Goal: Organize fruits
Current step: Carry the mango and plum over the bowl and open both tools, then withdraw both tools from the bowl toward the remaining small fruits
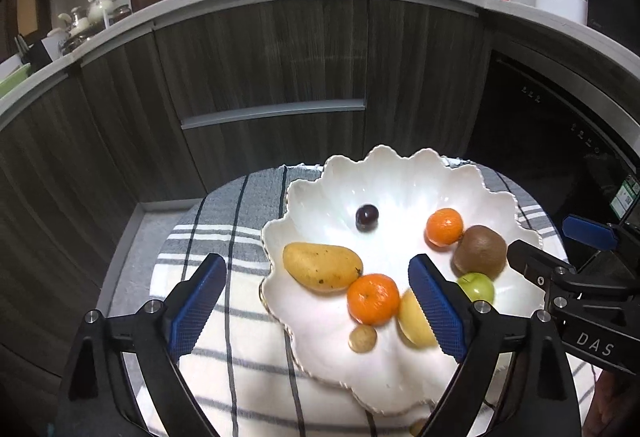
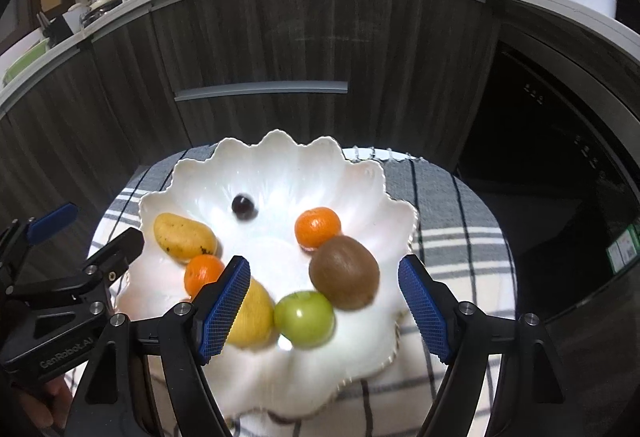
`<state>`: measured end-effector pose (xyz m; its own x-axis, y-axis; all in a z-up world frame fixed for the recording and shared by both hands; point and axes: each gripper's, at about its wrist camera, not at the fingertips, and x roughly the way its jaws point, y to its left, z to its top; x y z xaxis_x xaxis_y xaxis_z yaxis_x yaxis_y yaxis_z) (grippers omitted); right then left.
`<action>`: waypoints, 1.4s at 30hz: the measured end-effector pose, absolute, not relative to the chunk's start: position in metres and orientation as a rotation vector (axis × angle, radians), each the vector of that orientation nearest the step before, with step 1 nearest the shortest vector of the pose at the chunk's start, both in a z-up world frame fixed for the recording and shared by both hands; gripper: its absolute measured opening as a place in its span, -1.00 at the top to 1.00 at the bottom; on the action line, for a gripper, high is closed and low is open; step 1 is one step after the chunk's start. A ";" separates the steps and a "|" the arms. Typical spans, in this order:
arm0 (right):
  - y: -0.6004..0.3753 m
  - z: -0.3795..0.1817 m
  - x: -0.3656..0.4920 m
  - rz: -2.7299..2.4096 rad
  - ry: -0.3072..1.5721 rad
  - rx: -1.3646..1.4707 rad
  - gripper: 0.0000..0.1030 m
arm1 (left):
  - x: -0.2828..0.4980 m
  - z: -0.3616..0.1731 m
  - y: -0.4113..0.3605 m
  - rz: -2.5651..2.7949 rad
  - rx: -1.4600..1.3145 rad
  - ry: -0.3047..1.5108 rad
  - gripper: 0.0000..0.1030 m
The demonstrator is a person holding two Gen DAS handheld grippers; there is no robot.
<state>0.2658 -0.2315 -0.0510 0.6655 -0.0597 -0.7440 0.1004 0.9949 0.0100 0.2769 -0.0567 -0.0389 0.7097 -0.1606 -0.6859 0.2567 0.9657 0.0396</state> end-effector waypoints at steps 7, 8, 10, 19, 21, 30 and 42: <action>-0.233 -0.035 0.231 -0.108 0.800 0.048 -0.50 | 0.242 -0.027 -0.056 -0.224 0.123 0.722 -0.81; -0.233 -0.033 0.226 -0.111 0.795 0.045 -0.50 | 0.238 -0.026 -0.055 -0.223 0.121 0.720 -0.81; -0.233 -0.030 0.216 -0.118 0.787 0.043 -0.50 | 0.228 -0.025 -0.056 -0.225 0.118 0.713 -0.81; -0.244 -0.033 0.175 -0.153 0.775 0.069 -0.50 | 0.192 -0.029 -0.064 -0.242 0.126 0.700 -0.77; -0.247 -0.036 0.169 -0.158 0.777 0.074 -0.50 | 0.186 -0.032 -0.066 -0.247 0.130 0.698 -0.73; -0.253 -0.053 0.145 -0.175 0.789 0.093 -0.50 | 0.169 -0.051 -0.069 -0.261 0.127 0.720 -0.73; -0.251 -0.087 0.131 -0.178 0.816 0.090 -0.50 | 0.161 -0.091 -0.074 -0.302 0.137 0.782 -0.45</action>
<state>0.1312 -0.2514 -0.0869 0.6710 -0.1233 -0.7311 0.1924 0.9813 0.0111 0.1611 -0.0743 -0.0912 0.6696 -0.2165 -0.7104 0.3171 0.9484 0.0099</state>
